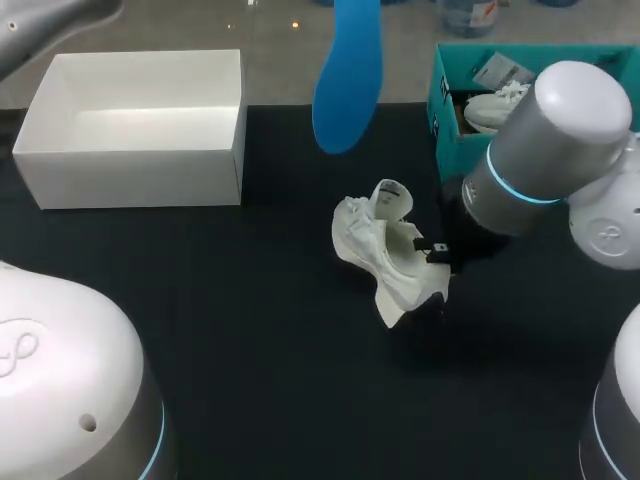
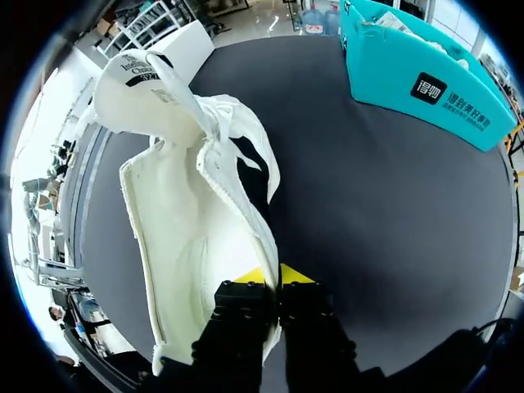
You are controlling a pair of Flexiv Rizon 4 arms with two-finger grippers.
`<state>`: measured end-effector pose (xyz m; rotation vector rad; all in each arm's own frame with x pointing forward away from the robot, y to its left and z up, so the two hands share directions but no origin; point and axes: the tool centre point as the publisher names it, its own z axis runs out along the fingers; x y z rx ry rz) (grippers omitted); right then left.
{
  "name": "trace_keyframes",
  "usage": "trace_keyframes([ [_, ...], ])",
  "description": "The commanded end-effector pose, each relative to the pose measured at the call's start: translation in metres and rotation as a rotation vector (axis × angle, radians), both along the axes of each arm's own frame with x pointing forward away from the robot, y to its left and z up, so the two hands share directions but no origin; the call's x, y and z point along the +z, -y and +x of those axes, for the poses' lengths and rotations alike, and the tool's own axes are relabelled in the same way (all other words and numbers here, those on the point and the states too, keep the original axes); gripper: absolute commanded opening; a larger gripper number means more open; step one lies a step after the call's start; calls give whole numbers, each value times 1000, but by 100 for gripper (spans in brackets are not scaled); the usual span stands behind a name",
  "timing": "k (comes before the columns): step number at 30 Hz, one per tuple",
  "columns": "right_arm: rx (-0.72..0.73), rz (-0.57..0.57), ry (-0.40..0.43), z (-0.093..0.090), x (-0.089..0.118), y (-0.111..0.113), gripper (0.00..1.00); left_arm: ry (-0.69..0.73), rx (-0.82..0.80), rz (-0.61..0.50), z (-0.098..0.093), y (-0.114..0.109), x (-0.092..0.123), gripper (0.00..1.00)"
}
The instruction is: Take the shoe out of the shoebox, open the shoe tongue, remove and reinsert the insole, then place the shoe into the shoebox
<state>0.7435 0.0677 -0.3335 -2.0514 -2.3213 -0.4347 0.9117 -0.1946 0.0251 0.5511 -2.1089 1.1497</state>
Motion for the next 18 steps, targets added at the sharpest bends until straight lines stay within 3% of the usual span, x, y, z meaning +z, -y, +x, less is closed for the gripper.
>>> trace_keyframes([
  [1, -40, -28, 16, -7, 2, -3, 0, 1, 0, -1, 0, 0, 0, 0],
  [18, -156, -86, 14, -19, -18, 2, 0, 1, 0, -1, 0, 0, 0, 0],
])
